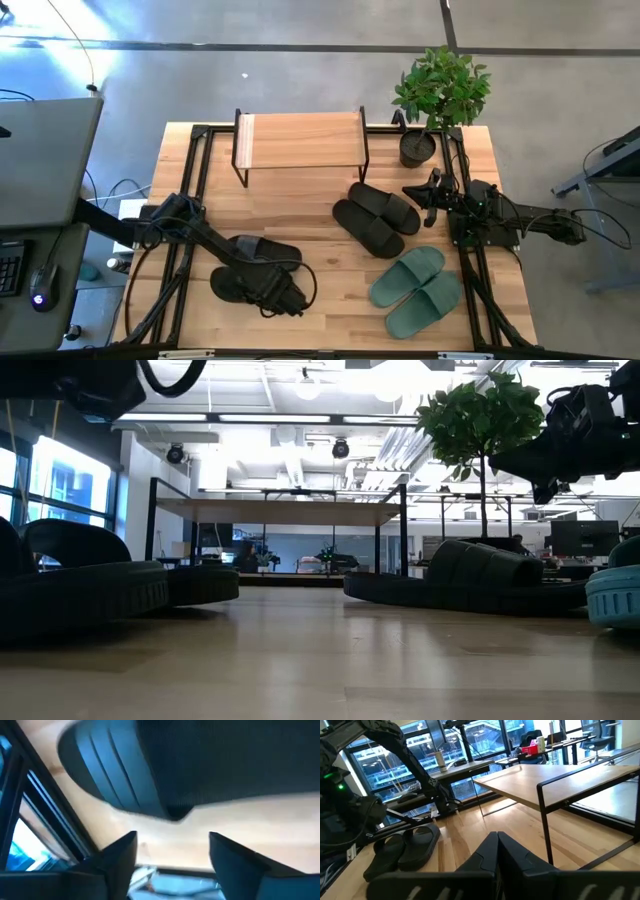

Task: Pick and place slides into the shelf
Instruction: Put the bottom black slide on the shelf

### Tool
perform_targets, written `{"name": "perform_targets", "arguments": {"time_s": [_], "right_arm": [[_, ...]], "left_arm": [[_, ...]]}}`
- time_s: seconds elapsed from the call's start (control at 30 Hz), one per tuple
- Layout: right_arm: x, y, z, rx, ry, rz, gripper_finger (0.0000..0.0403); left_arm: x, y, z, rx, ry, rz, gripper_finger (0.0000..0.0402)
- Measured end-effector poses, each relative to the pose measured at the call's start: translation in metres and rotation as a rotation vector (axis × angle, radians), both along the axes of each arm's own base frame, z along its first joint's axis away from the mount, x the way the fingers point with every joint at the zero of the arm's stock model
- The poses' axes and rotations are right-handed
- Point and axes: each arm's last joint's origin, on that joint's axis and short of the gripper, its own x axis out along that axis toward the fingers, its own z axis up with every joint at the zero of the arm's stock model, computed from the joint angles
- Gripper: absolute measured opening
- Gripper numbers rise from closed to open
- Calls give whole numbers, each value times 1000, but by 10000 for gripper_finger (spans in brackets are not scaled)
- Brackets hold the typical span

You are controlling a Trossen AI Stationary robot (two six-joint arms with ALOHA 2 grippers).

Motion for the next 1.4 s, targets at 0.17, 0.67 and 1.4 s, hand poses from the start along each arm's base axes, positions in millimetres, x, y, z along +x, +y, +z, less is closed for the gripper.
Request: {"name": "perform_targets", "arguments": {"time_s": [0.17,0.67,1.4], "right_arm": [[0,0,0,0,2,15,1],[0,1,-1,-8,8,37,1],[0,1,-1,-32,14,38,1]], "left_arm": [[1,3,-1,123,-36,53,295],[-18,11,-31,160,112,102,283],[-20,12,-33,167,119,101,83]]}}
